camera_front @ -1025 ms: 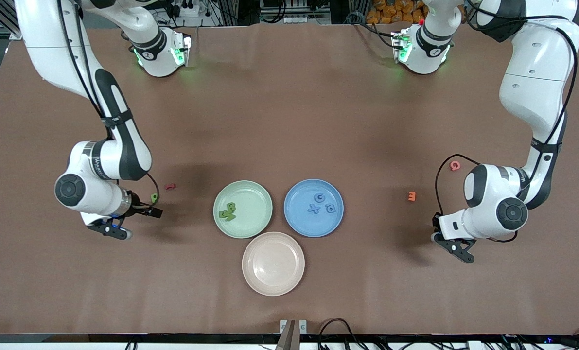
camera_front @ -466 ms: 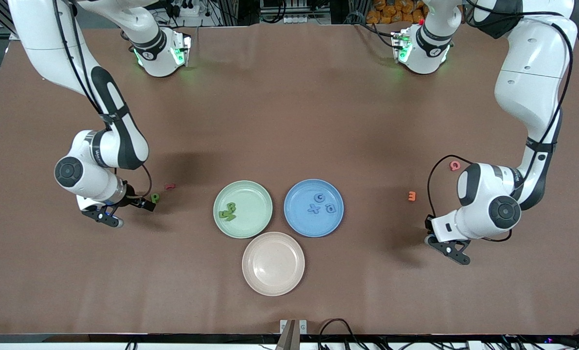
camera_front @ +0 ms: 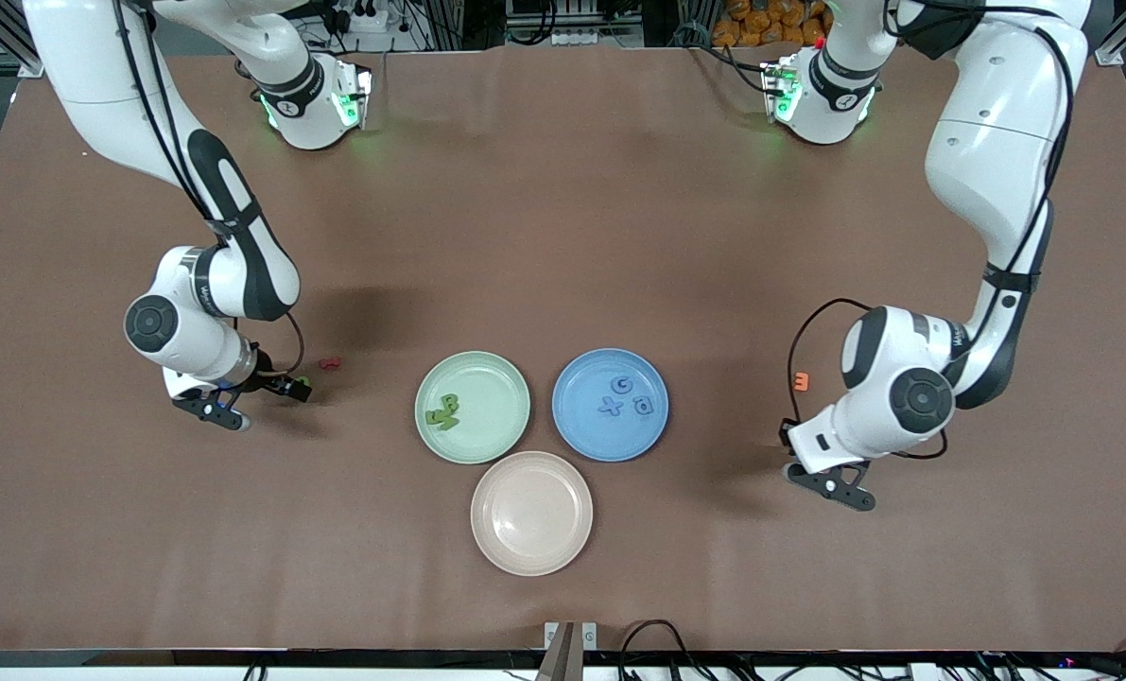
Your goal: Sort letters by color into matching plates
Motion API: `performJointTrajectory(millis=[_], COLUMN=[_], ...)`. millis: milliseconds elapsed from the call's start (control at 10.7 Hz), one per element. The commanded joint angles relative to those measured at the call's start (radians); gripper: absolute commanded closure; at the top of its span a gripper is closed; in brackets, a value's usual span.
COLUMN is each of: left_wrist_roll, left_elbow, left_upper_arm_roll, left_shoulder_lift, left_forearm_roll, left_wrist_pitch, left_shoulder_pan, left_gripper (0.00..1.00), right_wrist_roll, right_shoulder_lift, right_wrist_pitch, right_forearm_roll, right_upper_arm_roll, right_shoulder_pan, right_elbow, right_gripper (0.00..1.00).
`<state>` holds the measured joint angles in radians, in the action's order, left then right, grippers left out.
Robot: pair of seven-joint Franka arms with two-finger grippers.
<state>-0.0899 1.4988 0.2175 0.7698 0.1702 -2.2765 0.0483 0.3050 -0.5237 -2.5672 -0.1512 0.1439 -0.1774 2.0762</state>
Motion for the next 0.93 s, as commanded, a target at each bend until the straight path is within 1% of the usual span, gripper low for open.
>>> performJointTrajectory(millis=[0,186,280,466,653,839], left_wrist_roll=[0.236,0.346,0.404,0.461,0.559,0.614], left_elbow=[0.015,0.011,0.014,0.008,0.005,-0.017], left_upper_arm_roll=[-0.012,-0.01,-0.01,-0.01,-0.012,-0.01], left_shoulder_lift=[-0.055,-0.055,-0.058,-0.043,-0.035,-0.029], left_forearm_roll=[-0.011,-0.014,-0.011,-0.026,-0.025,-0.026], left_wrist_pitch=[0.04,0.046,0.046,0.046,0.045,0.04], left_shoulder_pan=[0.076,0.108,0.146,0.189,0.244,0.277], left_gripper=[1.0,1.0,1.0,1.0,1.0,1.0], right_wrist_roll=[0.006,0.006,0.006,0.002,-0.009,-0.01], right_shoulder_lift=[0.068,0.076,0.074,0.068,0.062,0.051], right_wrist_pitch=[-0.01,-0.01,-0.011,-0.03,-0.042,-0.057], right_forearm_roll=[-0.021,-0.021,-0.019,-0.019,-0.019,-0.019], right_upper_arm_roll=[-0.01,-0.01,-0.01,-0.01,-0.01,-0.01], right_shoulder_pan=[-0.008,-0.013,-0.014,-0.014,-0.014,-0.02], right_elbow=[0.074,0.087,0.087,0.088,0.091,0.091], right_gripper=[0.0,0.0,0.02,0.1,0.2,0.23])
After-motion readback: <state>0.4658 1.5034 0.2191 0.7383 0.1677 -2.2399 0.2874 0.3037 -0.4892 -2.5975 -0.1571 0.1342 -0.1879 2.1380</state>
